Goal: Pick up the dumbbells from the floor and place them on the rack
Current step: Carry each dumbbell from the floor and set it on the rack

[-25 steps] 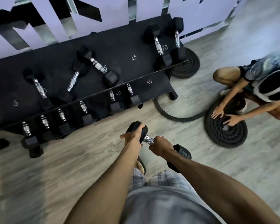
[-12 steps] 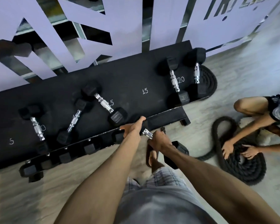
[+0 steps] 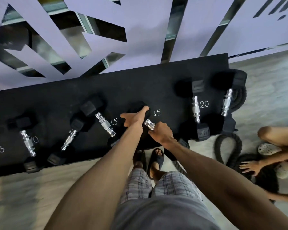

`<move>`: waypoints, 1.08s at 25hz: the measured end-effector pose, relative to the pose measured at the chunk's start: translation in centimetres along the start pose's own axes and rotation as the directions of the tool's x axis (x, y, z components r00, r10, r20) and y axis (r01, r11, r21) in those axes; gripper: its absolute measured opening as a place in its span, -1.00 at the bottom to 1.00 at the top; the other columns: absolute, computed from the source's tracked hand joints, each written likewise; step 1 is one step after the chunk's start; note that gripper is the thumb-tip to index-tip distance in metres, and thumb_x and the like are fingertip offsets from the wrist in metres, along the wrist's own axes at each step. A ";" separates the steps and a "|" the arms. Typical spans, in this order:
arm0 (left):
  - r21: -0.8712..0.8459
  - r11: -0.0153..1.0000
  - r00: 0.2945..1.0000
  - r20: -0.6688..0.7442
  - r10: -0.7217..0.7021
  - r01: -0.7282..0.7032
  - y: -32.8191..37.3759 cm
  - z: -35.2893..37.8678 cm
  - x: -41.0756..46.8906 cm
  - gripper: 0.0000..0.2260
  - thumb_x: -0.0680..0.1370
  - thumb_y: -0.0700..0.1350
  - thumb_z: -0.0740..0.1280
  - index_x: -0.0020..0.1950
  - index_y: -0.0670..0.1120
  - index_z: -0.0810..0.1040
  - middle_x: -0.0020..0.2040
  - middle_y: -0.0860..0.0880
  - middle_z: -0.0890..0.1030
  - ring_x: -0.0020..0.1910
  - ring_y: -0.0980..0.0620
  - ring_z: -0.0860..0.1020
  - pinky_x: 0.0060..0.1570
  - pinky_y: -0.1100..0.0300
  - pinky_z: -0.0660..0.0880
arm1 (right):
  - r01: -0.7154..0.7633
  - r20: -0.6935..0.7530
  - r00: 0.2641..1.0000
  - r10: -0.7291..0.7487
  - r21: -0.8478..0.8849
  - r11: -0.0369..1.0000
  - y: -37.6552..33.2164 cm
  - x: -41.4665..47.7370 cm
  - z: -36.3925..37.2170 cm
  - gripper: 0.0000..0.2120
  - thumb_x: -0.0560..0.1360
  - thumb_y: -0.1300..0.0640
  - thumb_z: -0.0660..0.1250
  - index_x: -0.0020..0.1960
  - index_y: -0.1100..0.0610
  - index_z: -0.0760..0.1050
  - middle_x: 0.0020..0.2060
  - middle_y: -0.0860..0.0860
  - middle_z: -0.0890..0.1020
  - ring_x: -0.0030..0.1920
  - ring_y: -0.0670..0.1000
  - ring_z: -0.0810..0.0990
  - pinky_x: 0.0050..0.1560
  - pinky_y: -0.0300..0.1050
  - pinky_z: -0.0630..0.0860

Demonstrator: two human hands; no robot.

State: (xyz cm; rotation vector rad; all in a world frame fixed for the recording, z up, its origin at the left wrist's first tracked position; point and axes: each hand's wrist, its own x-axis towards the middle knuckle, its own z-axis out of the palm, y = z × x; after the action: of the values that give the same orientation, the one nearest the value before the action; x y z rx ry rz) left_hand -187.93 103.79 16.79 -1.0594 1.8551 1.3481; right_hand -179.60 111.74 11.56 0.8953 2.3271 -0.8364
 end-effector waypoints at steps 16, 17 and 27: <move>0.000 1.000 0.998 -0.067 0.014 -0.014 3.1 3.3 6.8 -0.10 0.24 0.05 0.60 0.43 -0.05 0.16 0.35 -0.19 0.37 0.03 -0.11 0.46 0.10 0.04 0.53 | -0.066 0.078 0.995 0.065 0.011 0.998 -2.8 9.1 1.8 -0.74 0.44 0.02 0.38 0.04 0.17 0.59 -0.06 0.13 0.67 -0.04 0.18 0.66 -0.12 -0.03 0.55; -0.017 0.999 0.997 -0.069 0.028 -0.029 2.8 3.2 6.8 -0.09 0.25 0.05 0.59 0.44 -0.05 0.15 0.35 -0.19 0.38 0.08 -0.12 0.47 0.07 0.10 0.48 | -0.071 0.077 0.995 0.070 0.010 0.997 -2.8 9.1 2.1 -0.73 0.44 0.02 0.39 0.03 0.18 0.59 -0.06 0.14 0.67 -0.04 0.19 0.66 -0.12 -0.03 0.55; 0.000 1.000 0.996 0.085 -0.013 0.013 1.4 0.9 8.3 0.12 0.26 0.19 0.58 0.58 -0.05 -0.06 0.48 -0.12 0.31 0.39 -0.13 0.41 0.35 -0.05 0.44 | -0.011 0.144 0.990 0.000 0.075 0.997 -2.5 8.3 2.1 -0.68 0.46 0.02 0.39 0.12 0.18 0.52 -0.01 0.14 0.65 0.01 0.19 0.64 -0.11 -0.02 0.53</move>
State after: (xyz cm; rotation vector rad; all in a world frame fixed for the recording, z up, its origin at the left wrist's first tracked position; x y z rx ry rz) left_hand -193.27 102.78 10.27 -0.9971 1.7832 1.3657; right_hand -186.38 112.19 5.80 0.8425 2.1804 -0.9600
